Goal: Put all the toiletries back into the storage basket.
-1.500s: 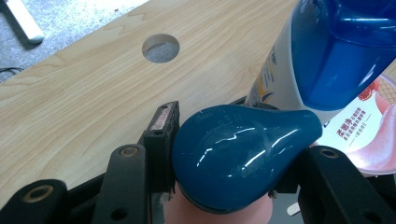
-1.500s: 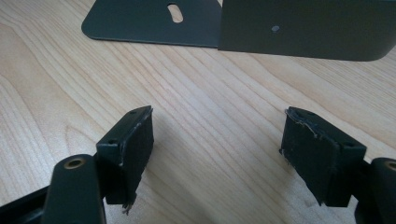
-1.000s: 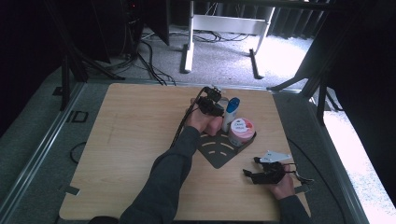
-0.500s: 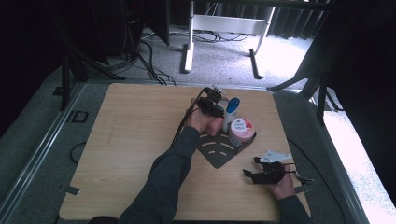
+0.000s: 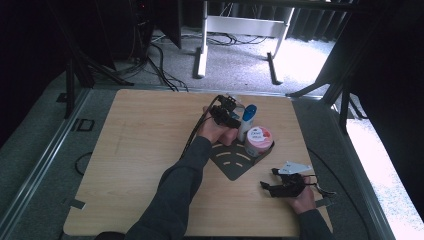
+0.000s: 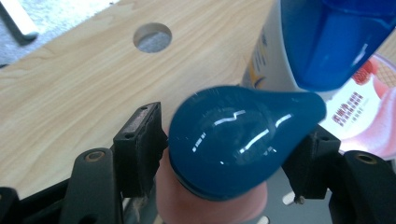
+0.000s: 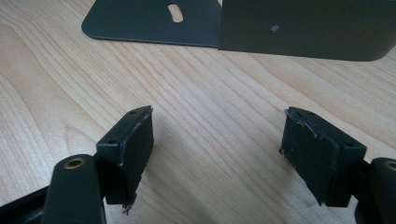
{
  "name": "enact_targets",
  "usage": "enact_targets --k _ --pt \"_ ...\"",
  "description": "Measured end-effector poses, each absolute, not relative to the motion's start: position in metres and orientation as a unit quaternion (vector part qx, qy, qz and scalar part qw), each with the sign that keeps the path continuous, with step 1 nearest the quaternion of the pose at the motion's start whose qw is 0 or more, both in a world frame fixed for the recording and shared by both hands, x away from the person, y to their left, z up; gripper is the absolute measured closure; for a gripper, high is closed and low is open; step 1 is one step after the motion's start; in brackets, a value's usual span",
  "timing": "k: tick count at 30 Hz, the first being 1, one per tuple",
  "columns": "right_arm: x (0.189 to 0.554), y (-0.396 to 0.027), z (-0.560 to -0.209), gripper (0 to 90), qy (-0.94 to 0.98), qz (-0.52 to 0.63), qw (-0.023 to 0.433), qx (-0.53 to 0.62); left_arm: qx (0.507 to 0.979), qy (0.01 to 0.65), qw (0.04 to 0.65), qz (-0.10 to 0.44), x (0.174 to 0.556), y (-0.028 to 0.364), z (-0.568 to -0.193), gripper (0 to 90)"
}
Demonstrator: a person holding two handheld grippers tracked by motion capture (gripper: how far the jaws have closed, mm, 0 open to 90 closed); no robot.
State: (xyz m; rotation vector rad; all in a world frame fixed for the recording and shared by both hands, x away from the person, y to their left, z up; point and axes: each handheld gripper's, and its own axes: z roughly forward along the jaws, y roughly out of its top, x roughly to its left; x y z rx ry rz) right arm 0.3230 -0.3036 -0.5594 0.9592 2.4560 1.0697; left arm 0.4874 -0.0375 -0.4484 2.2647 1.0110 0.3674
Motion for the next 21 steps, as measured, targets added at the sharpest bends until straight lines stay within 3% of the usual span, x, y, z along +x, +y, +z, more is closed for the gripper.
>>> enact_targets --k 21 --pt "0.323 -0.304 -0.559 24.9 0.854 0.372 0.147 0.333 0.872 0.350 0.306 0.155 0.456 -0.011 -0.440 33.9"
